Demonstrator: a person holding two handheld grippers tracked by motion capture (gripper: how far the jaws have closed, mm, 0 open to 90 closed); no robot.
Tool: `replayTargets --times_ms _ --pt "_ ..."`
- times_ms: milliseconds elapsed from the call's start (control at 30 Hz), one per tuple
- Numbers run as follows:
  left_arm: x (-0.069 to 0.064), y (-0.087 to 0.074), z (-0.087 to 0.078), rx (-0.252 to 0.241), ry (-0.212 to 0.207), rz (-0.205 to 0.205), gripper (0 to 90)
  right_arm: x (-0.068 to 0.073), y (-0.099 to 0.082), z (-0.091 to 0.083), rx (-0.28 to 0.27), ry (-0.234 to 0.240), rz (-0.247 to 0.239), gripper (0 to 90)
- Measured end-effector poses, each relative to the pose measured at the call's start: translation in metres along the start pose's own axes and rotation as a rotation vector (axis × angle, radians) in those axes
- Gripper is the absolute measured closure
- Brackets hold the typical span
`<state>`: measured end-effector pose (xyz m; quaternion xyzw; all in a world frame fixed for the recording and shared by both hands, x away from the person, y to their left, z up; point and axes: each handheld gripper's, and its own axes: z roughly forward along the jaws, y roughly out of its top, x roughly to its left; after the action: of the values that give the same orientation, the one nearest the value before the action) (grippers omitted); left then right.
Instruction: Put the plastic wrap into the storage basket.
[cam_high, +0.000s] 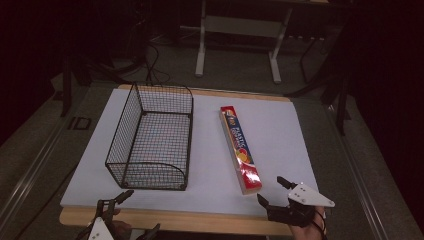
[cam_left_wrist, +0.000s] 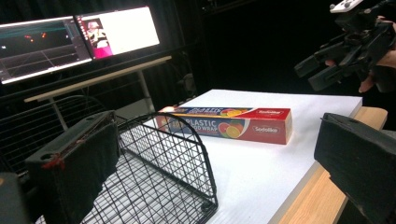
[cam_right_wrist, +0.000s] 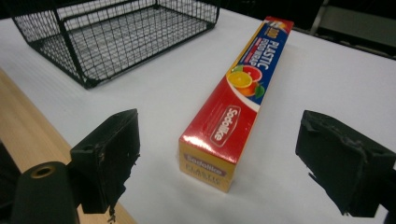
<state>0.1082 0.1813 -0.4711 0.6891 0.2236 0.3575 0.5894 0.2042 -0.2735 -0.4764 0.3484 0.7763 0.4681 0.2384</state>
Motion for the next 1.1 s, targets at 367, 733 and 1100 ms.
replayTargets --times_ms 367,733,1100 --pt "0.000 0.000 -0.001 -0.010 -0.016 0.008 0.7 0.016 0.011 -0.004 0.035 0.059 -0.034 13.3" --pt "-0.002 0.000 0.000 -0.009 -0.017 0.012 0.7 0.024 0.029 -0.002 -0.067 -0.015 -0.111 13.0" --pt "-0.002 0.000 0.000 -0.006 -0.018 0.009 0.7 0.018 0.057 0.017 -0.057 -0.007 -0.091 13.7"
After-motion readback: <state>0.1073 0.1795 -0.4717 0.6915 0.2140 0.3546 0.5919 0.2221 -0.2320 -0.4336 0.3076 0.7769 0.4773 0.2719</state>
